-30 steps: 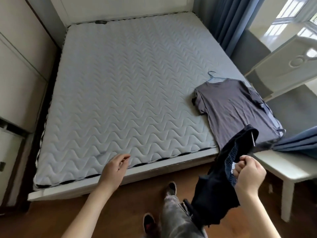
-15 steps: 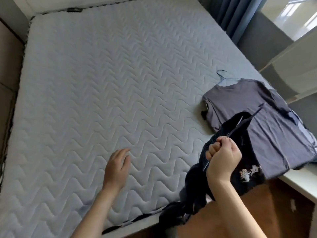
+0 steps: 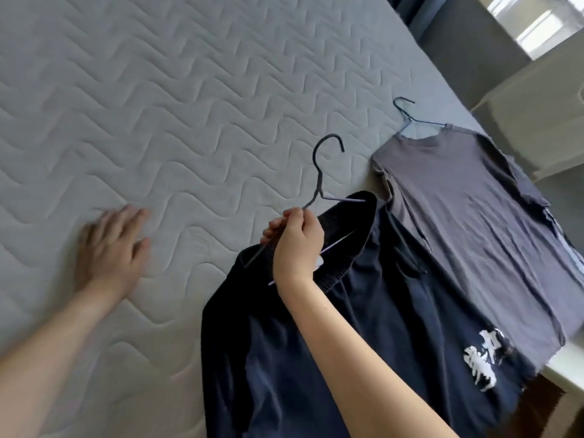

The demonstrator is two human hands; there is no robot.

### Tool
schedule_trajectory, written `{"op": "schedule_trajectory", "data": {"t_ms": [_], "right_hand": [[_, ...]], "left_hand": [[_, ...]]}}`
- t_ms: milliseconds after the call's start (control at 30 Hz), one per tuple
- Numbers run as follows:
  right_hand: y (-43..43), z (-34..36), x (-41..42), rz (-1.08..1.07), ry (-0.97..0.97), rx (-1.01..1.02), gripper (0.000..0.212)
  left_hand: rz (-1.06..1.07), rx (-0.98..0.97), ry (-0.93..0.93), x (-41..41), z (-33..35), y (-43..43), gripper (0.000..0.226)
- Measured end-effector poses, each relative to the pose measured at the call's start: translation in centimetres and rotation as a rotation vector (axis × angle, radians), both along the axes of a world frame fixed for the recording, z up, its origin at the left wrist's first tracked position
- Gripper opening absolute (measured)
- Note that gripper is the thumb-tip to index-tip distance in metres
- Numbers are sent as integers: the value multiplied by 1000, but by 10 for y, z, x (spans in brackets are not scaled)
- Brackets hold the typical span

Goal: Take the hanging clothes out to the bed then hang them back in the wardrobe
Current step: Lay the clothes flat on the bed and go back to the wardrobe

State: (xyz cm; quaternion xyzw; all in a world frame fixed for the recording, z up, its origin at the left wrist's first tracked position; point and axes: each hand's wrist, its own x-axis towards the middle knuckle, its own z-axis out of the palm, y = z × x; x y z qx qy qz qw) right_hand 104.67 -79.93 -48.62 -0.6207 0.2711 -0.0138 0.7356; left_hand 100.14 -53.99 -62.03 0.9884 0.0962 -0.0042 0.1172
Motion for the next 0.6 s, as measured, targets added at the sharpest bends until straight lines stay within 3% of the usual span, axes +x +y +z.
{"op": "schedule_trajectory", "data": {"t_ms": [233,600], "right_hand": [[24,-53,41,78,95,-104,24],[55,-59,120,54,144,-121,28]], "left_hand": [[-3,29,-76,0,0,-3,59],[27,24,-158,-1,-6,-3,58]]}}
